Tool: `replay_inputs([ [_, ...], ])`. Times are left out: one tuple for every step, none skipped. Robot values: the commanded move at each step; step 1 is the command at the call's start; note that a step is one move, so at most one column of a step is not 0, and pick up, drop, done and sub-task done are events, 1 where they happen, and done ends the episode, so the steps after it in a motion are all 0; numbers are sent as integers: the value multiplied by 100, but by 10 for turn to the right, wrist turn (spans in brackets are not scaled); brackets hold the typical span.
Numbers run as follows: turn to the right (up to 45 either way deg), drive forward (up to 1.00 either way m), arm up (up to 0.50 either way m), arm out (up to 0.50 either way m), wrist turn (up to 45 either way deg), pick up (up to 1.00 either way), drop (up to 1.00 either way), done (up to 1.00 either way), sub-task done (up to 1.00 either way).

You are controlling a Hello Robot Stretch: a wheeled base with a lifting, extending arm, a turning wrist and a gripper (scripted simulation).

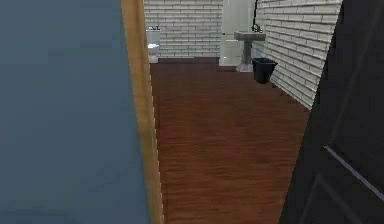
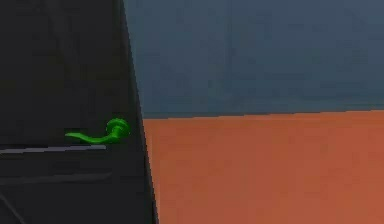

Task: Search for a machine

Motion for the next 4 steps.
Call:
replay_inputs([
  [30, 0, 0, 0, 0, 0, 0, 0, 0],
  [0, 100, 0, 0, 0, 0, 0, 0, 0],
  [-60, 0, 0, 0, 0, 0, 0, 0, 0],
  [0, 15, 0, 0, 0, 0, 0, 0, 0],
])
